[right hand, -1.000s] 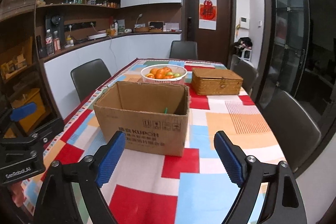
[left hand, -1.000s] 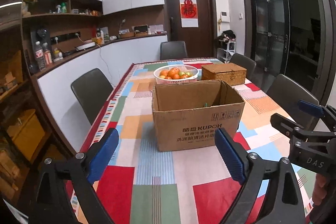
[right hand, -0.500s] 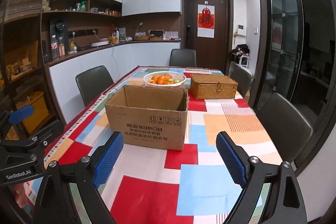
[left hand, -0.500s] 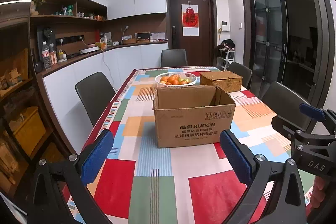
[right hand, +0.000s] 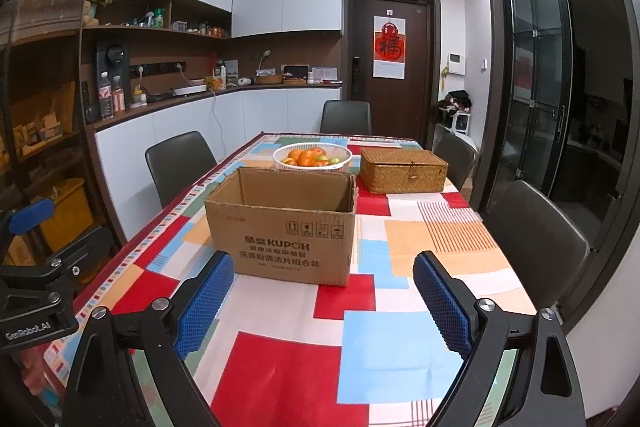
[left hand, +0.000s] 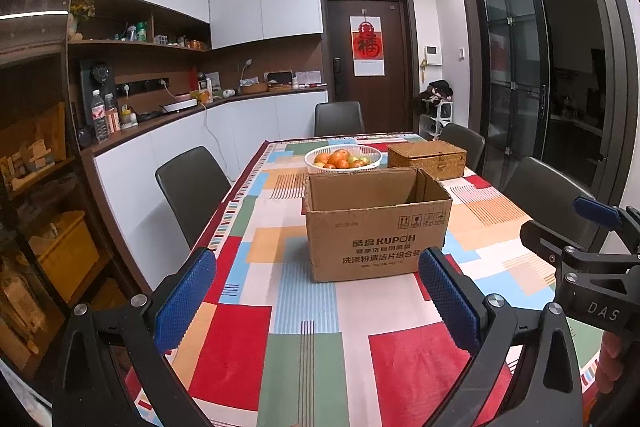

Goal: Organize snacks

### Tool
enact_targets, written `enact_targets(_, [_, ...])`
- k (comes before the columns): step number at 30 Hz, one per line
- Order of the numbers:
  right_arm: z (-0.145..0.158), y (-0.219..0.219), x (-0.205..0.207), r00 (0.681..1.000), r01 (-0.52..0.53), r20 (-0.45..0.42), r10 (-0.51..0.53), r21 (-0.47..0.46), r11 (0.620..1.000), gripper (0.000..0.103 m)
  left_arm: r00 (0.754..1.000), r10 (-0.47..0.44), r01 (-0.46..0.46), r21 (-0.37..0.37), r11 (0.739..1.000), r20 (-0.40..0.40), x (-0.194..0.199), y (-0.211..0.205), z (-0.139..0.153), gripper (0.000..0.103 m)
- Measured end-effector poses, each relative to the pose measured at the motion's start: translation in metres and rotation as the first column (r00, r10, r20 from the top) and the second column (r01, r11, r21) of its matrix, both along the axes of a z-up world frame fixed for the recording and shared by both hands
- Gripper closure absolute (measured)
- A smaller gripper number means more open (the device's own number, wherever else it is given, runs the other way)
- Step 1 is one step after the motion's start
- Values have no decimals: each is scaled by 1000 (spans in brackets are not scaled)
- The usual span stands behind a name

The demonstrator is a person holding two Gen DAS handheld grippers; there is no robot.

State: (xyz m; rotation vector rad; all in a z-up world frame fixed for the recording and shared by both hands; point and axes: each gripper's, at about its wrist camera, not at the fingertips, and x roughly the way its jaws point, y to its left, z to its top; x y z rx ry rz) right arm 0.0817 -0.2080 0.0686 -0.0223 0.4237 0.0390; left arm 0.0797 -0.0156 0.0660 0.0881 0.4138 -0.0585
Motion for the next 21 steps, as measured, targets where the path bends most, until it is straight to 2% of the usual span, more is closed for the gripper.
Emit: enact_targets(21, [1, 0, -5, 1000, -3, 9, 3, -4, 1000, 11, 1000, 2, -2, -11, 1000, 5, -1, 3, 1, 0])
